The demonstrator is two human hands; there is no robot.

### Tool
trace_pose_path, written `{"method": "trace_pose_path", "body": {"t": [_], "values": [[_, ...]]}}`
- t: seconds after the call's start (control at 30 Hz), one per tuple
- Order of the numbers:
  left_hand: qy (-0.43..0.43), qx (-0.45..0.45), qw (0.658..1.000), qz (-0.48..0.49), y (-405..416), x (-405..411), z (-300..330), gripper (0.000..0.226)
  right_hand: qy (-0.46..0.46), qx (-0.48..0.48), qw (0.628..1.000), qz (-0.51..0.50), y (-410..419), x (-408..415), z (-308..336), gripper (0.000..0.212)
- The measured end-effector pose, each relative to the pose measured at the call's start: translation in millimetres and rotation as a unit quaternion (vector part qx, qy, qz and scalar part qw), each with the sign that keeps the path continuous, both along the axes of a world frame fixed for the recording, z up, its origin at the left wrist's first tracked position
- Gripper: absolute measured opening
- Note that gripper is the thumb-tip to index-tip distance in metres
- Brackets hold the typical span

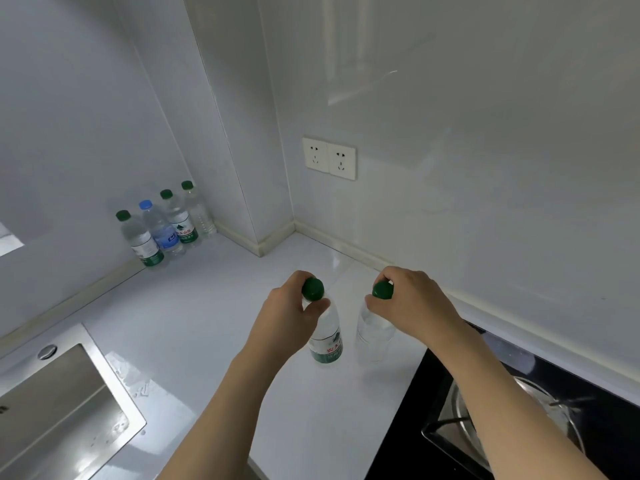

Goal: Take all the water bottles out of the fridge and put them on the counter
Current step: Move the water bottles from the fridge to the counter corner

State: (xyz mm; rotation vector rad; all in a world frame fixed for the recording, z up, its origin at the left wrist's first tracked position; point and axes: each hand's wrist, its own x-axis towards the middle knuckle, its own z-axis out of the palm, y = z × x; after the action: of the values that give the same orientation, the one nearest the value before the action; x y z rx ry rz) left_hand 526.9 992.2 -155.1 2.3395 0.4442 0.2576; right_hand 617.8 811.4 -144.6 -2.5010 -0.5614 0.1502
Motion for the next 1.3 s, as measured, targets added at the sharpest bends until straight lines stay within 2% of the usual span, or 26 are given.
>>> {"method": "trace_pose_path", "body": {"t": [0.3,0.67,1.0,1.3], "values": [[0.011,0.001,1.0,-0.002,100,9,-9,0.024,0.023,-0.019,1.0,0.008,101,5,-8,0.018],[0.006,-0.012,0.999,0.035,263,5,-6,0.027,0.015,-0.029,0.999,0.036,274,15,4,0.015],[0.011,-0.018,0.993,0.113,399,-23,-36,0.023,0.008,-0.066,0.99,0.127,423,11,-19,0.015],[0.011,-0.041,0.982,0.182,487,-49,-64,0.019,0.005,-0.134,0.969,0.208,534,4,-56,0.027]]}}
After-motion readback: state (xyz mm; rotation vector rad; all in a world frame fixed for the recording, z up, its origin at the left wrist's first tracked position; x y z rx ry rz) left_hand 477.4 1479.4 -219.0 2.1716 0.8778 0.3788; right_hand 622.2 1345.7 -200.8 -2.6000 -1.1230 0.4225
